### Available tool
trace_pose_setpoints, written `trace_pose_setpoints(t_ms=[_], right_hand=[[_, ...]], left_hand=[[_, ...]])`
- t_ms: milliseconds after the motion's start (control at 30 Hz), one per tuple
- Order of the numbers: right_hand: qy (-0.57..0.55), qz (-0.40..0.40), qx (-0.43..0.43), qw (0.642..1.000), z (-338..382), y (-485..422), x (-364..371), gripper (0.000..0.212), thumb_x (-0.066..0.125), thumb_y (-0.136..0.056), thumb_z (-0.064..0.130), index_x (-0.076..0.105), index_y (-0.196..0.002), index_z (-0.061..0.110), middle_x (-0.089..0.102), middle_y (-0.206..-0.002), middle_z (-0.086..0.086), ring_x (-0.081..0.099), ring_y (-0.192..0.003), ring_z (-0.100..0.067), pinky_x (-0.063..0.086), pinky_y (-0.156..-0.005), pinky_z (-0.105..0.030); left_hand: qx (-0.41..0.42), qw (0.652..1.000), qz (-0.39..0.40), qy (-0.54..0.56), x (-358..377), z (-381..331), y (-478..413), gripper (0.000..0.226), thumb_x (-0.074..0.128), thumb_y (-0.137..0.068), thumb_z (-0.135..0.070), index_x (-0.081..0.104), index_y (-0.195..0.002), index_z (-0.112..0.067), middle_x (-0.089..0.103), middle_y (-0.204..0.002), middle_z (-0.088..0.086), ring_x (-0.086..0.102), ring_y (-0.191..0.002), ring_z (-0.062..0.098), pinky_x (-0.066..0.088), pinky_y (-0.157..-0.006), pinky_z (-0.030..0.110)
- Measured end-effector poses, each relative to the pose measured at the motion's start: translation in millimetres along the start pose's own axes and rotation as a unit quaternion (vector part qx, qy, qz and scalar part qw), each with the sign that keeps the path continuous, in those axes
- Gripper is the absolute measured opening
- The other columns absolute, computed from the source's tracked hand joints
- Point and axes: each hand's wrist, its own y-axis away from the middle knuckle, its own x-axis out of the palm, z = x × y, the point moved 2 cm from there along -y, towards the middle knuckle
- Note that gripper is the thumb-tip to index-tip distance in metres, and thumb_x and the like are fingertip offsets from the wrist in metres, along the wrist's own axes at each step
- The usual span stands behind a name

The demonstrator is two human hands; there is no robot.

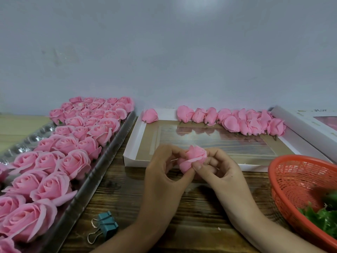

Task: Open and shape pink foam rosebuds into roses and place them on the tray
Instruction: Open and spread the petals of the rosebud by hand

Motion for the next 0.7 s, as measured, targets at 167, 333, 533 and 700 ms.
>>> trace_pose_setpoints(t_ms=[167,333,533,700], right_hand=[[-0.050,0.006,0.022,0.998,-1.5,0.9,-1.7,0.042,0.067,-0.073,0.012,0.057,-0.105,-0.014,0.064,-0.098,-0.040,0.069,-0.093,-0.040,0.058,-0.082,-0.032],[-0.043,0.002,0.036,0.998,-2.8,-0.3,-2.1,0.038,0.071,-0.070,0.018,0.064,-0.099,-0.005,0.070,-0.087,-0.030,0.066,-0.082,-0.027,0.058,-0.077,-0.025],[-0.049,0.004,0.040,0.998,-1.8,-0.6,-0.7,0.040,0.073,-0.066,0.022,0.067,-0.099,0.000,0.072,-0.078,-0.016,0.066,-0.074,-0.018,0.057,-0.075,-0.023],[-0.041,0.025,0.043,0.998,0.6,0.9,2.5,0.047,0.074,-0.066,0.028,0.068,-0.105,0.002,0.075,-0.093,-0.019,0.070,-0.080,-0.017,0.057,-0.075,-0.022]], left_hand=[[0.033,0.999,0.011,0.004,1.9,-4.5,-0.8,0.022,0.070,-0.076,-0.002,0.061,-0.088,-0.017,0.065,-0.092,0.000,0.065,-0.094,0.021,0.050,-0.082,0.018],[0.016,1.000,0.003,0.020,-0.7,-4.6,-2.6,0.012,0.067,-0.080,0.001,0.064,-0.083,-0.011,0.064,-0.090,0.003,0.064,-0.092,0.021,0.050,-0.080,0.020],[0.026,0.999,-0.007,-0.019,-1.1,-6.7,-2.7,0.013,0.066,-0.082,-0.004,0.064,-0.080,-0.017,0.062,-0.082,-0.003,0.062,-0.084,0.015,0.048,-0.074,0.016],[-0.002,1.000,-0.018,0.024,0.6,-3.3,-1.6,0.017,0.067,-0.081,-0.001,0.062,-0.086,-0.015,0.067,-0.086,-0.004,0.065,-0.086,0.010,0.050,-0.078,0.017]])
